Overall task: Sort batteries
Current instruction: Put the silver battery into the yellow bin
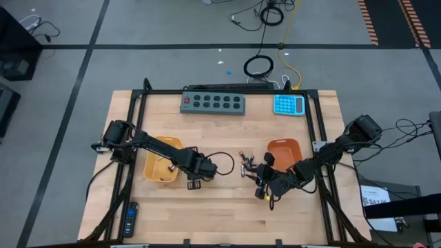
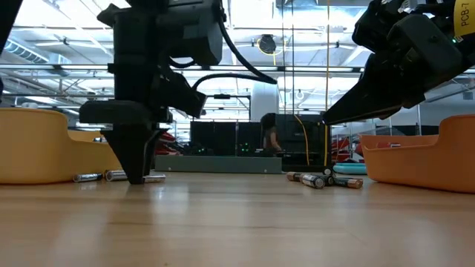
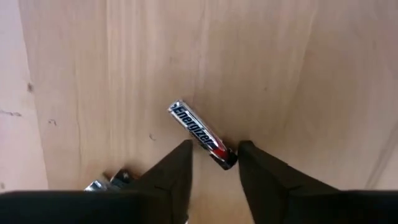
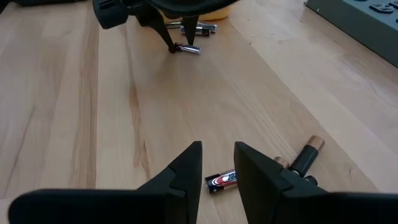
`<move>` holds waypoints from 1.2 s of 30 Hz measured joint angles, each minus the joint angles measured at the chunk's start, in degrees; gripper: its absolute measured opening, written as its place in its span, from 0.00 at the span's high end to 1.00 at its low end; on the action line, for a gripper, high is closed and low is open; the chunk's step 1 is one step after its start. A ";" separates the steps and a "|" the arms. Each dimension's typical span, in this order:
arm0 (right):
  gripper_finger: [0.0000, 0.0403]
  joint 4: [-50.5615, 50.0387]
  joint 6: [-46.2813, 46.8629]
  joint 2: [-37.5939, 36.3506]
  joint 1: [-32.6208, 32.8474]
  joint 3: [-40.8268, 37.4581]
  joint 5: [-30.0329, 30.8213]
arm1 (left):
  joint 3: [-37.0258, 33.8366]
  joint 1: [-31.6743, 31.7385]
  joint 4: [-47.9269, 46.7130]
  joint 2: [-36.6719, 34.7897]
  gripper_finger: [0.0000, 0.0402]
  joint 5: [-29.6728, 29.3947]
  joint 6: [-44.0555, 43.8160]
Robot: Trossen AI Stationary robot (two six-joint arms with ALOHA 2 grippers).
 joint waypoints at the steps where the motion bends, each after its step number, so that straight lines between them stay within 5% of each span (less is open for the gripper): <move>1: 0.79 0.00 0.00 0.00 0.00 0.00 0.00 | -0.01 0.36 0.14 0.01 0.70 0.35 0.01; 8: 0.79 0.02 0.00 0.00 0.00 -0.01 0.00 | -0.16 1.88 2.30 0.09 0.95 -0.72 0.47; 29: 0.79 -0.63 0.08 0.00 1.15 -0.02 0.20 | 1.87 -2.82 -0.08 -4.95 0.95 -9.64 -5.54; 36: 0.79 -1.09 1.07 0.00 1.18 -0.04 0.31 | 1.91 -4.43 -16.31 -15.99 0.95 -6.57 -14.49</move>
